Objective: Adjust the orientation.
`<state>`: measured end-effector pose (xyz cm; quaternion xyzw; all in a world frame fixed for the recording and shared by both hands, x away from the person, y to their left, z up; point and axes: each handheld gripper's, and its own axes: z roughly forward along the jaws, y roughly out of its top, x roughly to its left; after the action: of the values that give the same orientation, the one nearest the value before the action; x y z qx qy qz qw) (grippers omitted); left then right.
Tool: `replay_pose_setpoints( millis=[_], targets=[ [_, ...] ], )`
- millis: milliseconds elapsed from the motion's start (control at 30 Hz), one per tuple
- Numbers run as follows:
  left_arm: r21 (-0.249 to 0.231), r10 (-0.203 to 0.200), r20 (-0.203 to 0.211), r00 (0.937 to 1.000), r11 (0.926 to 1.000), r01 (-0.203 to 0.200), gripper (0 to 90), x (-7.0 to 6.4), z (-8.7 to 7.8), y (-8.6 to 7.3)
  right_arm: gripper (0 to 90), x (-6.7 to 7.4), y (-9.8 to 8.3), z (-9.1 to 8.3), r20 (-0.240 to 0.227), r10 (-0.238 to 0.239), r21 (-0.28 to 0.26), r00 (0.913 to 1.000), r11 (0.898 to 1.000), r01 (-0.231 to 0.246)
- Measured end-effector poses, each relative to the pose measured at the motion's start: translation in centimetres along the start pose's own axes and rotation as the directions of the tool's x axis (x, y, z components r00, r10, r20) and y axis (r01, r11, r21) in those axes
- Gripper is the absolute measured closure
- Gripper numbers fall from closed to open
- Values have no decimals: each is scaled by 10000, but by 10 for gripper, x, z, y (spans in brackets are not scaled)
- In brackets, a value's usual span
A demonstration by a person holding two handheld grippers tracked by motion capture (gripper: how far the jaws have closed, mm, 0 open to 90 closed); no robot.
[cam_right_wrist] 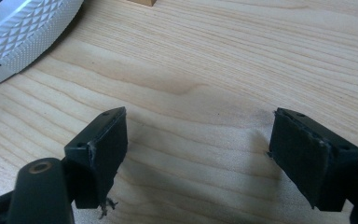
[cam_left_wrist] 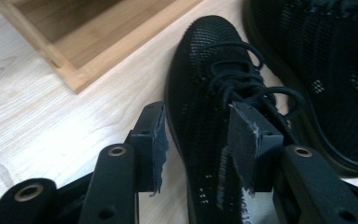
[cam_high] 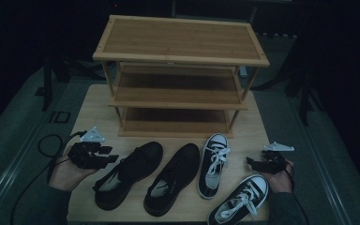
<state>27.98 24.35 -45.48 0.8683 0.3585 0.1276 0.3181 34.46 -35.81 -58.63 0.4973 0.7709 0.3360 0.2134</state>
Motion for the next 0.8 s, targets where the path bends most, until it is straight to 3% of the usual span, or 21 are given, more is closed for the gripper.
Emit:
replay_pose_setpoints(
  millis=[167, 533, 800],
  targets=[
    [120, 221, 126, 9997, 9997, -223, 560, -5, -1, -1, 190, 0, 0, 0, 1, 2, 0, 10000, 10000, -2],
    [429, 168, 187, 9997, 9989, -175, 561, -12, 1, -11, 191, 0, 0, 0, -4, 2, 1, 10000, 10000, -2],
    [1050, 139, 208, 9997, 9943, -160, 585, -16, 14, -15, 191, 0, 0, 0, -1, 2, 0, 10000, 10000, -2]
  ],
)
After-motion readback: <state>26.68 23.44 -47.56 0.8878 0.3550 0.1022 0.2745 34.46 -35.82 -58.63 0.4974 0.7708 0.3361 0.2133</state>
